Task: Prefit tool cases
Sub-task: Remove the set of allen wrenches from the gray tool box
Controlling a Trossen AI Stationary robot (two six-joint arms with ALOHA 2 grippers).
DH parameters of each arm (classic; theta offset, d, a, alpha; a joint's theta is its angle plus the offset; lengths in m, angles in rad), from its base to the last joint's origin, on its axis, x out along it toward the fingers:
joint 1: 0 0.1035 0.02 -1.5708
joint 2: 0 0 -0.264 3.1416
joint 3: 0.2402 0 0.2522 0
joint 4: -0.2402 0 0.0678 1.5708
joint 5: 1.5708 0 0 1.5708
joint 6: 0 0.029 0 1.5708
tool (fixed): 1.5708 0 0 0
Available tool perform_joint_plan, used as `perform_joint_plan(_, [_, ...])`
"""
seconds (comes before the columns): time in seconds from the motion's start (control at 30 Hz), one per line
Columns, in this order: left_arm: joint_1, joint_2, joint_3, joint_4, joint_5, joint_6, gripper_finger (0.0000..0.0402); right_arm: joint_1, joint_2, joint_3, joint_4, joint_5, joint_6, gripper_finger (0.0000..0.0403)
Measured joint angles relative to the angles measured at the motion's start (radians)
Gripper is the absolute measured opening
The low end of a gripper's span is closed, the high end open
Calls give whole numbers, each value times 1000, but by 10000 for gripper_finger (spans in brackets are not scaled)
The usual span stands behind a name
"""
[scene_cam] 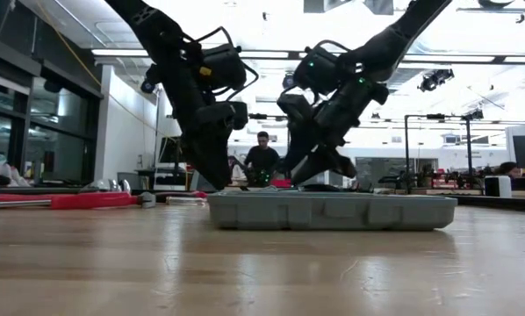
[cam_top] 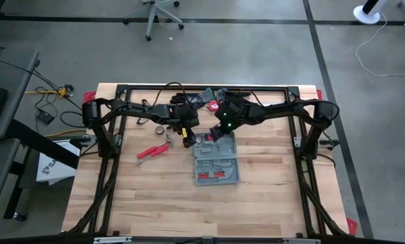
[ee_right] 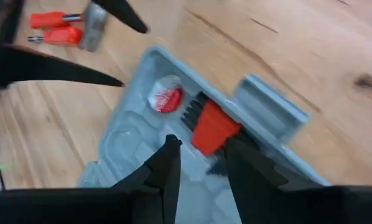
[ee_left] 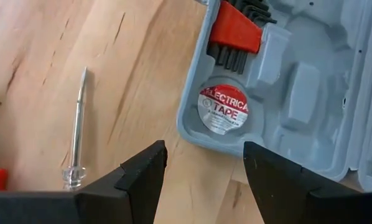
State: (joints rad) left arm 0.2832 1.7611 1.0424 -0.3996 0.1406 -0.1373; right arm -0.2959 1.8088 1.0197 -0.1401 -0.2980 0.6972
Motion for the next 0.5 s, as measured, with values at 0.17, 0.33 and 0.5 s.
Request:
perform_joint_plan(0.17, [0, 0, -21, 39, 0, -27, 209, 2, 0, 7, -111, 24, -31, 118])
perform_joint_plan(0.33, [-2, -2, -82, 109, 4, -70, 209, 1, 0, 7, -144, 75, -51, 118])
perform_joint_plan(0.5, [-12, -4, -110, 144, 10, -74, 209, 1, 0, 7, -114, 82, -52, 118])
